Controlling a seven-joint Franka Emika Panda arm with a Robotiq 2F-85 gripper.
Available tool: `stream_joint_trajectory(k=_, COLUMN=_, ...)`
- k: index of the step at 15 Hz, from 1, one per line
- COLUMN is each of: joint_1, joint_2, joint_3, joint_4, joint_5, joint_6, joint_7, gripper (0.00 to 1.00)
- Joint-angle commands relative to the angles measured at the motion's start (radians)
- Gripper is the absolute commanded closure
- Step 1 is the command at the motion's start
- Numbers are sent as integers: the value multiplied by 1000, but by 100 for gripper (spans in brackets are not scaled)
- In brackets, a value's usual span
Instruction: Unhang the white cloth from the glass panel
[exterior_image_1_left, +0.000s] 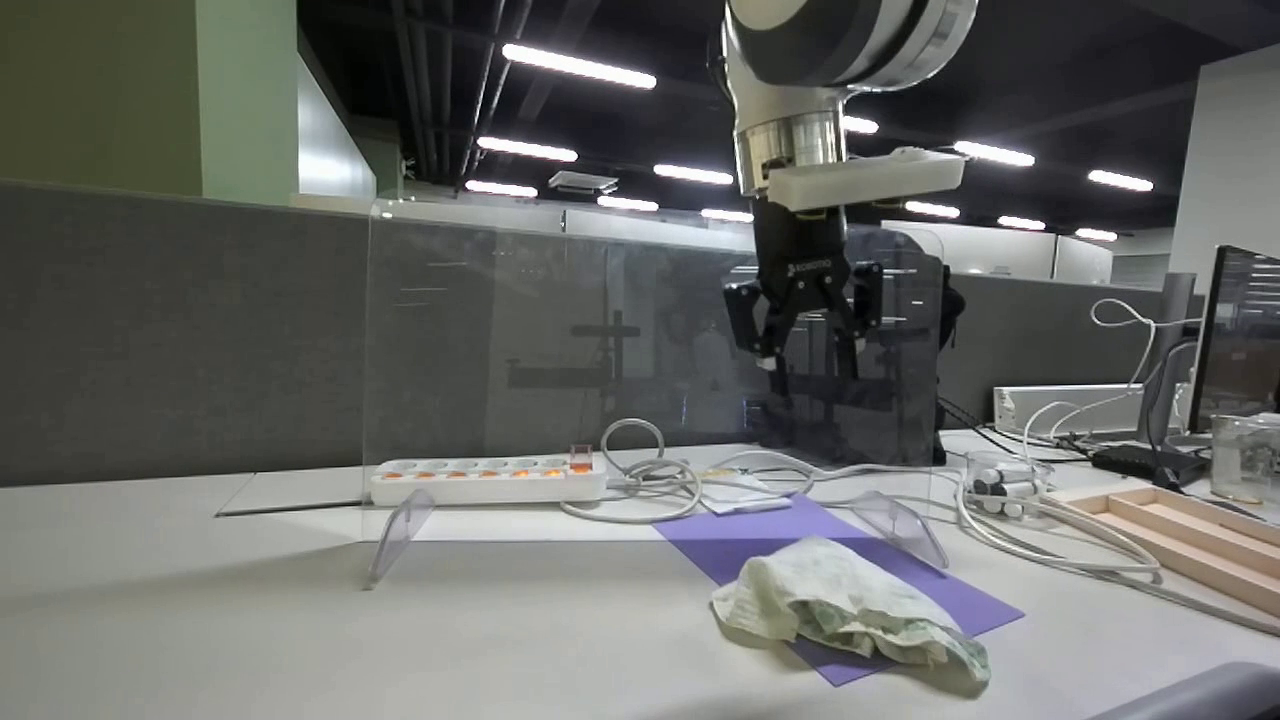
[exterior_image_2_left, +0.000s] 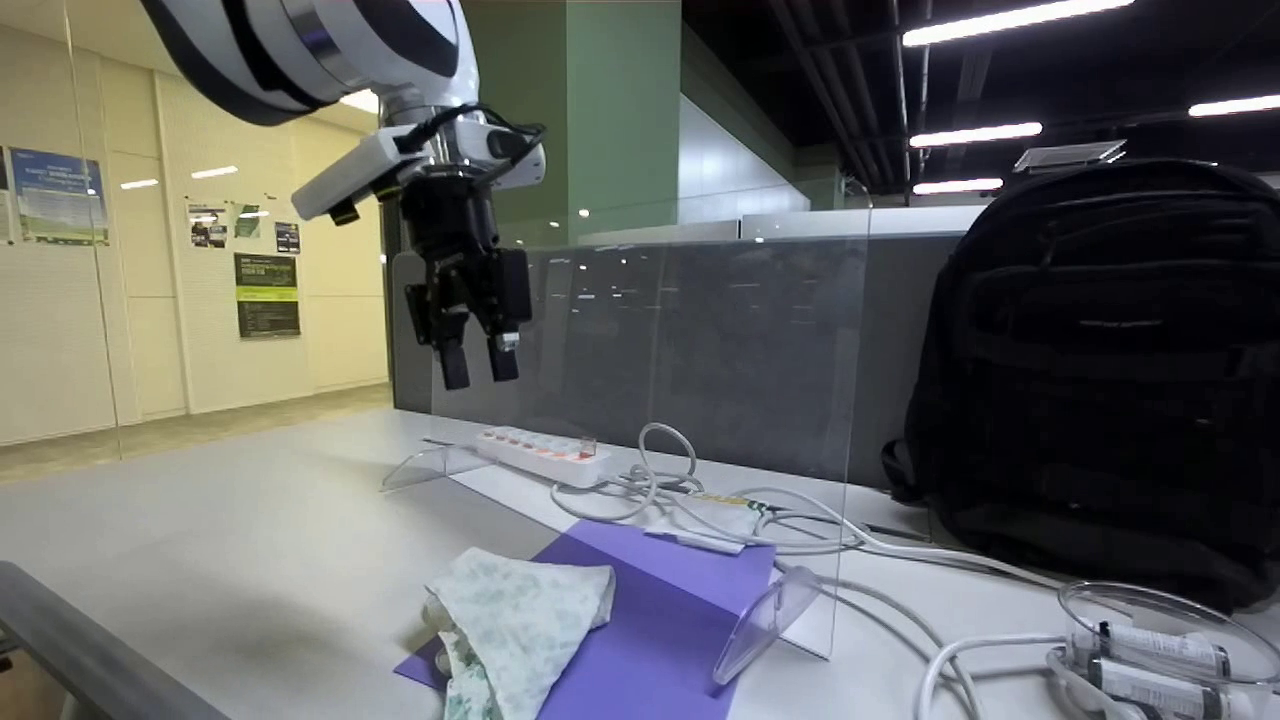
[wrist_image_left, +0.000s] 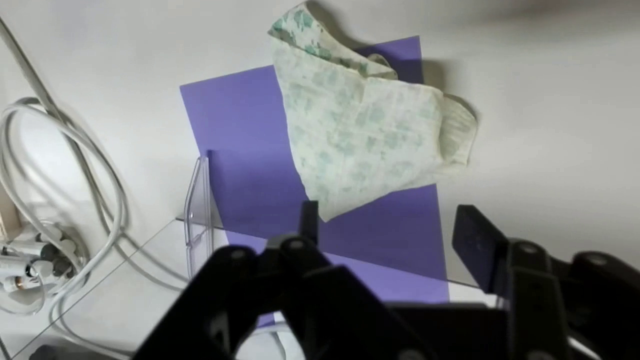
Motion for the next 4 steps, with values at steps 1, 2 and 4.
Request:
stream_joint_trajectory(k=1, joint_1=7, joint_2=-89, joint_3=6, joint_4=1, joint_5=-28, joint_6=-26, joint_7=17, gripper=1)
stream_joint_trajectory(k=2, joint_1=4, joint_2=-112, joint_3=8, joint_4=-3, joint_5=-29, joint_6=-31, joint_7=12, gripper=0)
stream_joint_trajectory(k=4, joint_1=-5, joint_2=-164, joint_3=7, joint_4=-10, joint_5=-36, joint_6=-55, joint_7=3, gripper=0)
